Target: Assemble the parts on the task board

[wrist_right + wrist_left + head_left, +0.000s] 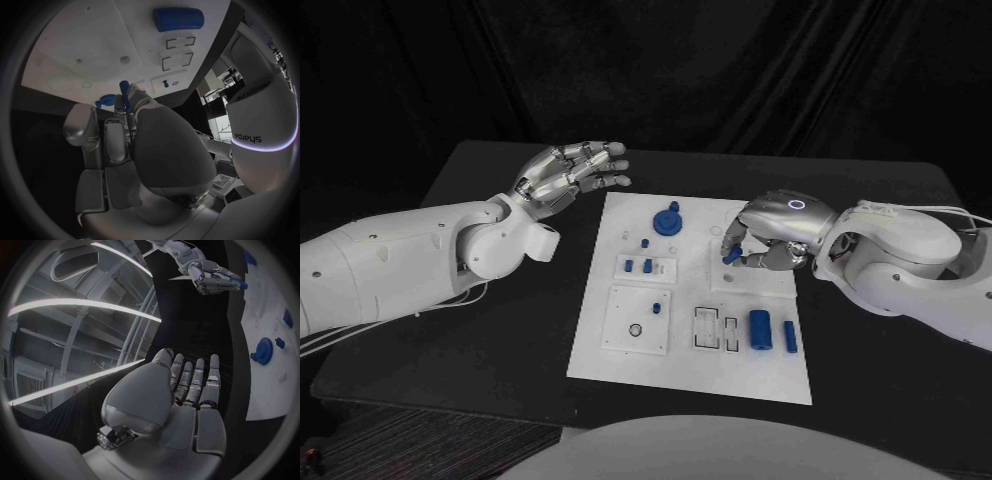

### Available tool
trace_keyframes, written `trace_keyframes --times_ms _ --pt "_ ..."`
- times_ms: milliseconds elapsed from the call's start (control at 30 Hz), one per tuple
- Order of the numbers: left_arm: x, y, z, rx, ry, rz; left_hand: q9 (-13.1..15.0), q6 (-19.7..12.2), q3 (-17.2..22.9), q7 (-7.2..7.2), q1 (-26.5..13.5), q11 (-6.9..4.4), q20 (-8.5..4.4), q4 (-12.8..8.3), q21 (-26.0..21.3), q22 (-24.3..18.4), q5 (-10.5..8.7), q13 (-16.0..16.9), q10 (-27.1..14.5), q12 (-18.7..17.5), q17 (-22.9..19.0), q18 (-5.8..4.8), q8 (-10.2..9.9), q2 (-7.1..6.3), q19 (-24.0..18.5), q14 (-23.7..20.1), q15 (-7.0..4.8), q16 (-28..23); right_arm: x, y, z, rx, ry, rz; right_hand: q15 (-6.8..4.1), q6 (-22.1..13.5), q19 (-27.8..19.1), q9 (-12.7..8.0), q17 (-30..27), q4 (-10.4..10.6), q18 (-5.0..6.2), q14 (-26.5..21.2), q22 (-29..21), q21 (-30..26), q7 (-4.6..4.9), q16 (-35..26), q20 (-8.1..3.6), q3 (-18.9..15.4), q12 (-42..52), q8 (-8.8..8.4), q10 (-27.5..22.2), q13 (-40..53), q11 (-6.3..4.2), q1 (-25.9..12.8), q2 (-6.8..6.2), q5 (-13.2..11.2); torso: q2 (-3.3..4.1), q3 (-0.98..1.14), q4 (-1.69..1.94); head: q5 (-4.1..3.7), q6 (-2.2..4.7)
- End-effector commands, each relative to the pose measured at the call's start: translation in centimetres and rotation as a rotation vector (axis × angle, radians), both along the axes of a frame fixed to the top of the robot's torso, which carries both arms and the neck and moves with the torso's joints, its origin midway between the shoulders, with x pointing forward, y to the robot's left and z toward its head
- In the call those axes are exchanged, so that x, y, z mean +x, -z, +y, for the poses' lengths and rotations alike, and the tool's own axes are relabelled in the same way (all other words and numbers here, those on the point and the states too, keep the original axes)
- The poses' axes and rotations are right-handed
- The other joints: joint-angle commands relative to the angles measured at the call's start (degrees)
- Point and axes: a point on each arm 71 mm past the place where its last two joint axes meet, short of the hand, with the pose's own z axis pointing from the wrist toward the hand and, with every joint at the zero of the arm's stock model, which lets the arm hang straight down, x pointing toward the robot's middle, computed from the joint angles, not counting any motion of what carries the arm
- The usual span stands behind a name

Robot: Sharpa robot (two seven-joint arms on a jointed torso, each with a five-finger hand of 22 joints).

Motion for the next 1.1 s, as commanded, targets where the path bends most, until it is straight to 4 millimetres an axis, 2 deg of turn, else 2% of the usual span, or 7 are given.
trace_keyframes --times_ms 33,233,433,633,800,1100 --pt "-0.1 -0.2 -0.1 -0.033 0.005 -0.025 -0.06 0.04 0.4 0.45 0.6 0.25 -0.07 -0.03 -0.3 0.09 0.36 -0.05 -0.12 0.26 -0.05 0.01 0.26 -0.11 0.19 -0.22 0.23 0.29 -0.4 -1.1 0.7 0.039 -0.005 -0.027 -0.39 -0.09 0.08 1.66 0.07 -0.31 -0.32 1.69 7.93 0.28 0.32 0.16 -0.38 0.38 -0.3 -0.32 1.67 -0.05 -1.31 0.06 0.53 -0.25 0.0 -0.01 -0.01 0.22 0.0" --pt "0.0 -0.1 -0.2 -0.031 0.006 -0.022 -0.08 0.04 0.55 0.48 0.62 0.26 -0.07 -0.09 -0.3 0.1 0.4 -0.05 -0.13 0.27 -0.07 0.0 0.27 -0.07 0.18 -0.24 0.23 0.3 -1.7 -1.9 3.1 0.064 -0.064 0.032 -0.24 -1.04 0.01 1.7 0.03 -0.6 -0.34 1.69 7.91 0.19 0.63 0.08 -0.37 0.77 -0.95 -1.07 1.45 -0.18 -1.06 0.24 0.62 0.27 -0.01 -0.02 0.0 0.57 0.0" --pt "0.0 0.0 -0.3 -0.03 0.01 -0.018 -0.1 0.03 0.74 0.51 0.64 0.3 -0.09 -0.16 -0.32 0.12 0.45 -0.06 -0.15 0.28 -0.1 -0.01 0.26 -0.04 0.16 -0.3 0.18 0.29 -2.7 -1.7 6.8 0.024 -0.156 0.09 -0.13 -1.25 -0.15 1.72 -0.22 -0.76 -0.27 1.62 7.79 -0.26 0.74 -0.12 -0.29 1.06 -1.44 -1.39 1.26 -0.26 -0.92 0.25 0.69 0.94 0.01 -0.01 0.0 0.86 0.0" --pt "0.0 0.1 -0.5 -0.029 0.014 -0.014 -0.1 0.03 0.74 0.51 0.64 0.3 -0.09 -0.16 -0.32 0.12 0.45 -0.06 -0.15 0.28 -0.1 -0.01 0.26 -0.04 0.16 -0.3 0.18 0.29 -3.4 -0.6 11.0 -0.035 -0.252 0.083 -0.04 -1.46 -0.25 1.7 -0.34 -0.79 -0.22 1.59 7.72 -0.57 0.83 -0.21 -0.24 1.13 -1.75 -1.64 1.1 -0.31 -0.8 0.08 0.6 1.24 0.02 0.01 0.07 0.79 0.0" --pt "0.0 0.1 -0.4 -0.026 0.01 -0.013 -0.13 0.0 0.92 0.54 0.63 0.31 -0.11 -0.22 -0.33 0.13 0.46 -0.06 -0.18 0.28 -0.13 -0.01 0.25 -0.03 0.14 -0.38 0.15 0.28 -3.9 0.9 13.8 -0.066 -0.307 0.088 0.03 -1.71 -0.35 1.67 -0.44 -0.87 -0.16 1.58 7.63 -0.9 0.9 -0.31 -0.17 1.25 -2.09 -1.99 1.12 -0.32 -0.72 -0.18 0.4 1.91 0.04 0.02 -0.01 1.24 0.0" --pt "-0.1 0.1 -0.3 -0.026 0.006 -0.014 -0.13 0.0 0.94 0.55 0.6 0.3 -0.11 -0.23 -0.34 0.13 0.44 -0.06 -0.17 0.29 -0.14 -0.01 0.25 -0.06 0.13 -0.39 0.13 0.28 -4.4 3.3 16.2 -0.09 -0.349 0.105 0.09 -2.24 -0.48 1.56 -0.72 -1.19 -0.1 1.48 7.56 -1.15 1.03 -0.54 -0.09 1.57 -2.42 -2.59 1.32 -0.26 -0.68 -0.23 0.12 2.67 0.03 -0.02 0.05 1.33 0.0"
